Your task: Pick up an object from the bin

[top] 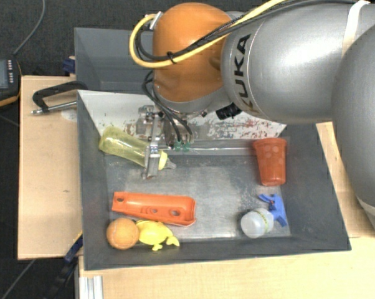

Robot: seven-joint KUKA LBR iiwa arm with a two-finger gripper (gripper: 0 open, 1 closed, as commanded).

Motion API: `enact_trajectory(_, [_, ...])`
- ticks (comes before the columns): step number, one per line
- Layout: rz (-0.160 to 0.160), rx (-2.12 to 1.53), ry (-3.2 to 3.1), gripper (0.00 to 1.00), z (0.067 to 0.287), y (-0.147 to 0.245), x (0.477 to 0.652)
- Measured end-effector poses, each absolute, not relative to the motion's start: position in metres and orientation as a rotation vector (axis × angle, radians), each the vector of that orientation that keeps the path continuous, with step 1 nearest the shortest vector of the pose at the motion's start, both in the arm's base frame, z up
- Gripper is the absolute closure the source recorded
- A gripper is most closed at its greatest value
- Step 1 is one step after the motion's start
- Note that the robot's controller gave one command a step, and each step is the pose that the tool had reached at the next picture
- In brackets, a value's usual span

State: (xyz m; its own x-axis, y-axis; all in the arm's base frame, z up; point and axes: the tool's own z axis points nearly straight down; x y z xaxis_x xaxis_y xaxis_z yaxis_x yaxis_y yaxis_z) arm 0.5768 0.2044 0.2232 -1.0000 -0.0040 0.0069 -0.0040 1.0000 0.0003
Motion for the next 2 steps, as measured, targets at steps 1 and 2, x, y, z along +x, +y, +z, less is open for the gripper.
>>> enact_trajectory(1, [-0.003, 0.001, -3.143, 0.0, 0.229, 0.203, 0.579])
enact_trajectory(2, [-0.004, -0.042, -3.141, 0.0, 0.145, 0.201, 0.536])
